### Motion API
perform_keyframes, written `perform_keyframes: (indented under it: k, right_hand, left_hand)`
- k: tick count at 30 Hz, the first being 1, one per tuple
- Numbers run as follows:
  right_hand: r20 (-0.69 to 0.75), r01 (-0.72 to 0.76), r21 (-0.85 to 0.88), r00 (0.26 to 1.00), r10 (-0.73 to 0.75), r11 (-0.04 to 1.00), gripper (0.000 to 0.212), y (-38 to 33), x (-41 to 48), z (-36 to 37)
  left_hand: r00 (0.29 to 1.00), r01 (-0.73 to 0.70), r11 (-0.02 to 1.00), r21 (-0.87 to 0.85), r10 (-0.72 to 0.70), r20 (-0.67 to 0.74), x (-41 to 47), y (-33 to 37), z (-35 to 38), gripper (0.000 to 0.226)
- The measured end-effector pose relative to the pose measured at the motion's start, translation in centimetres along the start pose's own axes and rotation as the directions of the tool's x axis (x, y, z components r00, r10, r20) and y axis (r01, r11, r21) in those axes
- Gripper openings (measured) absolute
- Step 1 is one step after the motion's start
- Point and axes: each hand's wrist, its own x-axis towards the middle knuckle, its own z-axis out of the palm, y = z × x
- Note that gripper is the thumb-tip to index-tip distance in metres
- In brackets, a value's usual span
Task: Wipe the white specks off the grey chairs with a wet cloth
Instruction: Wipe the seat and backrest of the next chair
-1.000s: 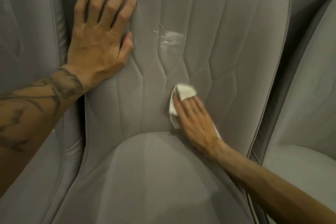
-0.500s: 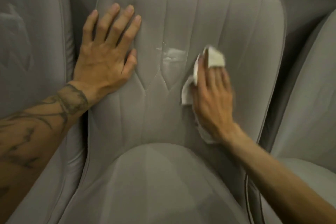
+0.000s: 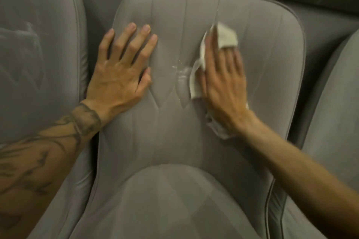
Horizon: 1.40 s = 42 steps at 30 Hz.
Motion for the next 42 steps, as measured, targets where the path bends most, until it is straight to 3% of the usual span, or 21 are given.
perform_keyframes:
  k: [3,5,8,10,12,15,18,20,22,25,27,30,33,35,37,39,42]
  right_hand:
    - [-0.215,-0.138,0.060,0.965,0.148,0.989,0.060,1.6,7.0,0.3]
    - [-0.249,-0.171,0.075,0.951,0.184,0.982,0.059,0.2,7.3,0.8]
    - [-0.073,-0.026,0.104,0.997,0.034,0.994,0.064,-4.2,0.5,1.3]
    - [0.097,0.148,0.075,0.983,-0.155,0.986,0.062,-5.2,-4.2,0.9]
    - [0.129,0.221,0.071,0.965,-0.229,0.973,0.059,-3.6,-3.9,0.3]
    - [-0.053,0.062,0.024,0.997,-0.061,0.998,0.058,0.3,2.5,0.0]
    - [-0.210,-0.143,0.058,0.966,0.152,0.988,0.057,2.2,8.4,-0.4]
    - [-0.233,-0.158,0.072,0.957,0.170,0.985,0.057,-0.1,7.7,0.1]
    - [-0.135,-0.068,0.109,0.987,0.082,0.992,0.060,-3.6,3.1,0.8]
    - [0.076,0.224,0.069,0.970,-0.229,0.972,0.059,-4.8,-3.6,0.9]
    - [0.059,0.271,0.049,0.960,-0.274,0.961,0.058,-2.6,-2.5,0.6]
    - [-0.121,0.087,-0.011,0.989,-0.088,0.996,0.057,0.1,3.2,0.7]
    - [-0.262,-0.144,0.033,0.954,0.148,0.989,0.056,-0.2,7.0,1.2]
    - [-0.259,-0.161,0.107,0.948,0.184,0.981,0.057,-2.5,4.9,1.7]
    - [-0.108,-0.019,0.132,0.994,0.033,0.991,0.058,-5.4,-0.7,2.1]
    - [0.075,0.198,0.093,0.976,-0.206,0.976,0.058,-6.2,-6.4,1.7]
    - [0.105,0.307,0.072,0.944,-0.313,0.949,0.057,-3.5,-6.7,1.2]
  left_hand:
    - [1.000,0.002,1.000,0.002,-0.002,-0.003,0.0,-0.1,0.1,0.068]
    - [1.000,0.005,1.000,0.007,-0.005,-0.005,0.0,-0.1,0.2,0.068]
    - [1.000,0.002,1.000,0.014,-0.002,-0.014,0.0,0.0,0.2,0.068]
    - [1.000,0.007,1.000,0.010,-0.007,-0.009,0.1,-0.1,0.1,0.068]
    - [1.000,0.010,1.000,0.001,-0.010,-0.007,0.1,0.0,-0.1,0.068]
    - [1.000,0.008,1.000,-0.006,-0.008,-0.005,0.0,0.1,-0.1,0.068]
    - [1.000,0.008,1.000,0.009,-0.007,-0.017,0.0,0.1,0.1,0.068]
    - [1.000,0.008,1.000,0.012,-0.008,-0.019,-0.1,0.1,0.1,0.069]
    - [1.000,0.006,1.000,0.012,-0.006,-0.018,0.0,0.0,0.2,0.069]
    - [1.000,0.008,1.000,0.010,-0.008,-0.009,0.0,0.0,0.0,0.068]
    - [1.000,0.009,1.000,0.001,-0.009,-0.005,0.0,0.0,-0.1,0.067]
    - [1.000,0.009,1.000,-0.003,-0.009,-0.005,-0.1,0.0,-0.1,0.067]
    - [1.000,0.007,1.000,0.014,-0.007,-0.012,-0.1,0.0,0.0,0.066]
    - [1.000,0.004,1.000,0.017,-0.004,-0.012,-0.1,0.1,0.1,0.066]
    - [1.000,0.004,1.000,0.023,-0.003,-0.013,0.0,0.0,0.1,0.066]
    - [1.000,0.008,1.000,0.017,-0.008,-0.003,0.0,-0.1,0.1,0.066]
    - [1.000,0.011,1.000,0.013,-0.011,0.004,0.0,0.1,0.0,0.066]
